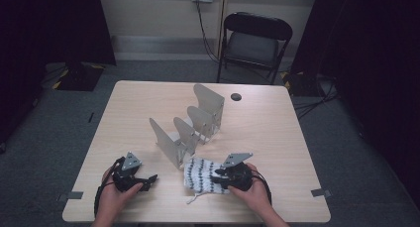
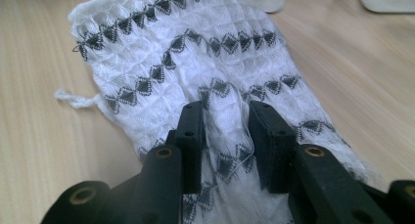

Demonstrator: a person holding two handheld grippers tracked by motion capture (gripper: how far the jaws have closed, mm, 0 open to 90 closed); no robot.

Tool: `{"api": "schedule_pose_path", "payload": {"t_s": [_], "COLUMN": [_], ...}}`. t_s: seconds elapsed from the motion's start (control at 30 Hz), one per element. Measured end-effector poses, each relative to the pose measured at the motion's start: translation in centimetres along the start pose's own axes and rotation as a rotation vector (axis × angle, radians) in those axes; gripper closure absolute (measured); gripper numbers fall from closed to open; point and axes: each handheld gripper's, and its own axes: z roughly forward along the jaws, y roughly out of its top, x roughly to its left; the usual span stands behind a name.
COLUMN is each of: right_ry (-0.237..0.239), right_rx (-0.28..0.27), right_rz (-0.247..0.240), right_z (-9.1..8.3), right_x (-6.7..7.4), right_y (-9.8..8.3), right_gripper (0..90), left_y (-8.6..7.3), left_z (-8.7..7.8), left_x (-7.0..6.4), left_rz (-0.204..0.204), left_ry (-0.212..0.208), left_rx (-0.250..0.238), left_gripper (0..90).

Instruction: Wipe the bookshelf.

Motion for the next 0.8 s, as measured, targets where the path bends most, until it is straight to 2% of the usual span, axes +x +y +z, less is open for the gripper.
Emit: {"api": "schedule_pose_path", "payload": {"t_s": [0.17, 0.37, 0.57, 0.7, 0.8], "right_ry": [0.015, 0.044, 0.061, 0.057, 0.056], "right_rx": [0.011, 0.018, 0.018, 0.015, 0.009], "right_rz": [-0.038, -0.077, -0.092, -0.092, -0.093], "right_z": [1.1, 2.6, 3.7, 4.0, 4.0], "right_x": [1.4, 2.9, 3.9, 4.2, 4.3], "right_y": [1.3, 2.7, 3.5, 3.7, 3.7], "right_gripper": [67.4, 67.7, 67.6, 67.2, 65.9], "left_y": [0.7, 1.9, 3.0, 3.5, 3.6], "left_z": [-0.6, -1.3, -2.0, -1.6, -0.8], "left_x": [-0.6, -1.8, -2.5, -3.4, -4.3], "left_rz": [0.018, 0.03, -0.001, 0.016, 0.047], "left_ry": [-0.032, -0.073, -0.14, -0.17, -0.184], "left_rx": [-0.018, -0.071, -0.129, -0.124, -0.101], "left_gripper": [18.0, 19.1, 20.2, 20.8, 24.1]}}
